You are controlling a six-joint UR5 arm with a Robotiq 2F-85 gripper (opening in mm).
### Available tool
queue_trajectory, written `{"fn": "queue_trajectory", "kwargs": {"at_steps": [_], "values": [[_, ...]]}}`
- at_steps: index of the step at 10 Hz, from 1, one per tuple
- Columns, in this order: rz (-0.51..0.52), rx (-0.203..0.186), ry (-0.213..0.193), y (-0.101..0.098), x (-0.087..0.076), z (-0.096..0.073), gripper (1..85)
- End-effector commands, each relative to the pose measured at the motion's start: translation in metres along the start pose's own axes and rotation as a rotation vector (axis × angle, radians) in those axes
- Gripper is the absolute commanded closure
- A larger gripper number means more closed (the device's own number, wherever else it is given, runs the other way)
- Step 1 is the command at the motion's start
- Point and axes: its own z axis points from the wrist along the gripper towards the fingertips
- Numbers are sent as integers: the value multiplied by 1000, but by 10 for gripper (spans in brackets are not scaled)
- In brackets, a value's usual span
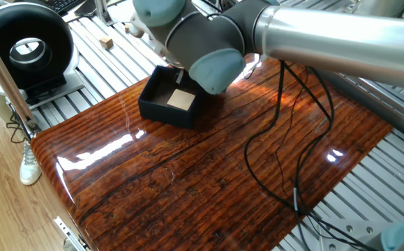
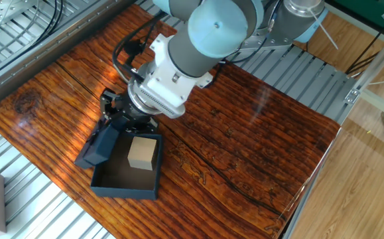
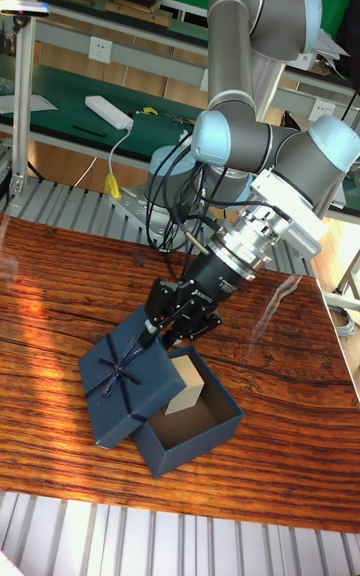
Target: Cover the box
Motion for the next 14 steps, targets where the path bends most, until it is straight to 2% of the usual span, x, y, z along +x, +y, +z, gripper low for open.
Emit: {"fn": "queue_trajectory", "kwargs": {"at_steps": [1,3,5,7,9,10,11,13,14], "values": [[27,5,-12,11,5,-4,677],[37,11,-19,21,7,-2,680],[-32,87,-69,13,1,-7,697],[-138,161,-141,-2,-19,-13,703],[-205,219,-200,-12,-34,-20,703],[-204,213,-234,-8,-42,-22,703],[-181,188,-268,-1,-49,-24,703],[-113,125,-289,13,-52,-23,703],[-83,99,-278,19,-49,-22,703]]}}
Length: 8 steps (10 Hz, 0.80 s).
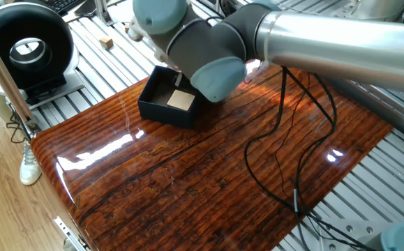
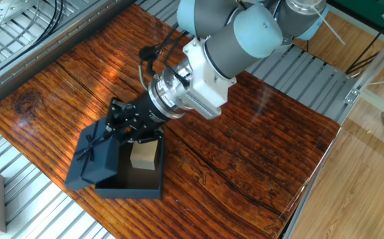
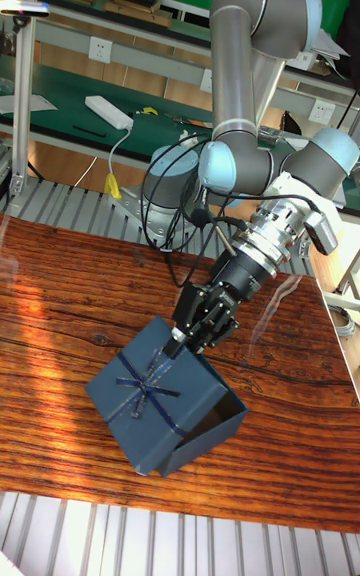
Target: Cover the box
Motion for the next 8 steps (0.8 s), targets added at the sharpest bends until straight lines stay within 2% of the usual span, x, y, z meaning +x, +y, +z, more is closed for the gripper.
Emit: {"fn": "queue_trajectory", "kwargs": {"at_steps": [1,2,4,5,6,8], "values": [[97,-63,-5,16,-1,-3,703],[139,-88,12,24,4,-5,703],[208,-169,76,46,17,-9,703],[261,-238,110,64,22,-14,703],[292,-285,126,76,24,-18,707],[268,-290,138,68,26,-19,710]]}}
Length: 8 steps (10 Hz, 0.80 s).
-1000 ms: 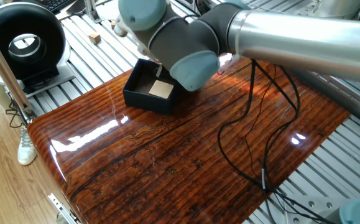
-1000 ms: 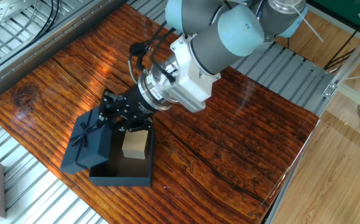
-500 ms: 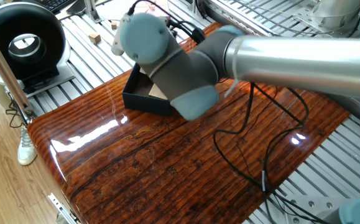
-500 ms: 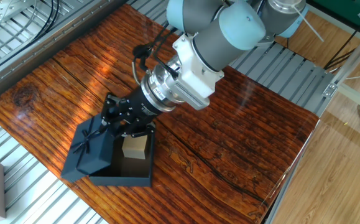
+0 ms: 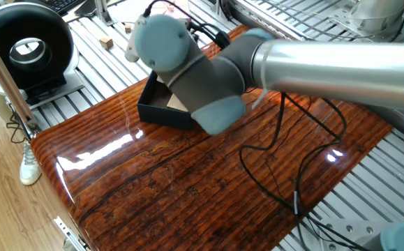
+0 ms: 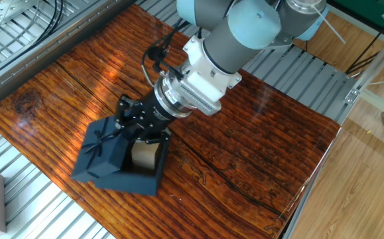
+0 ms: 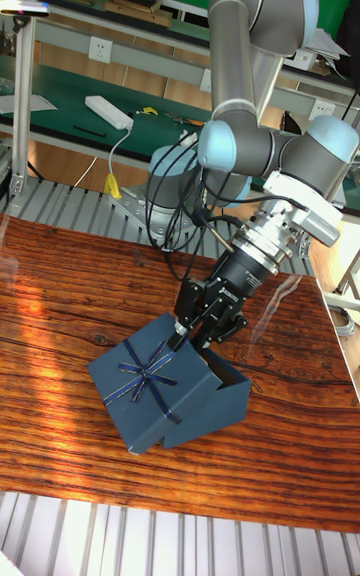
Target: Cover the box
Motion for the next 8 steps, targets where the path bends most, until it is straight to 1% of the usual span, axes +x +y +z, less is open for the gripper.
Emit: {"fn": "queue_trajectory", "kwargs": {"at_steps": [1,2,3,4,5,6,7,8], "values": [[16,-58,49,-2,7,-5,710],[-4,-59,53,-11,3,-4,707],[-7,-64,63,-14,3,-4,703],[-16,-57,88,-18,9,-4,703],[-39,-33,109,-25,14,-4,610],[-49,-46,117,-23,16,-5,523],[-72,-10,117,-32,16,-4,530],[-74,-8,118,-32,16,-4,533]]}}
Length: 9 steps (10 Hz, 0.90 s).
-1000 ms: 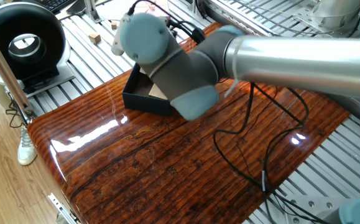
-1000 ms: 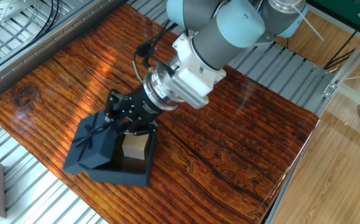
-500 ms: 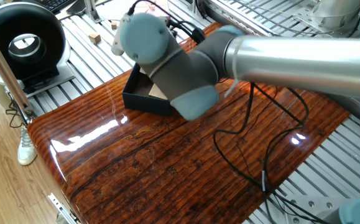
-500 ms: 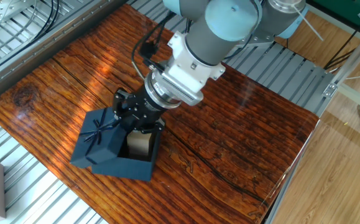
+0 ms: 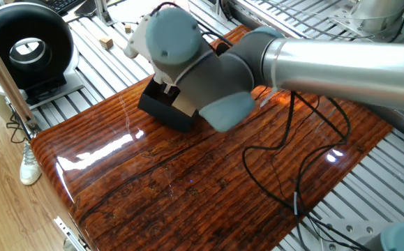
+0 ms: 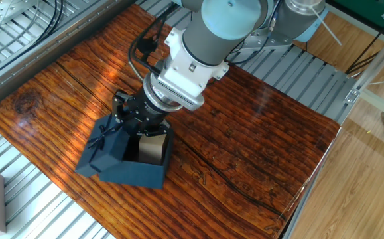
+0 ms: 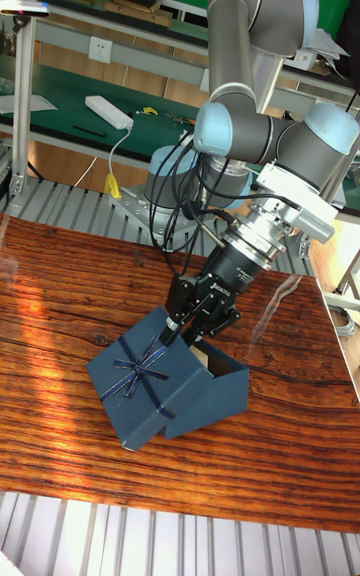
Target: Cover the box
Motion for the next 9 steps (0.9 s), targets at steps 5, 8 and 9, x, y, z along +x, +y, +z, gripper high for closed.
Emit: {"fn": "queue_trajectory", "kwargs": {"at_steps": [5,8,9], "values": [[21,-31,-1,12,1,2,267],[15,-34,7,13,4,0,267],[2,-21,20,9,8,-1,267]]}}
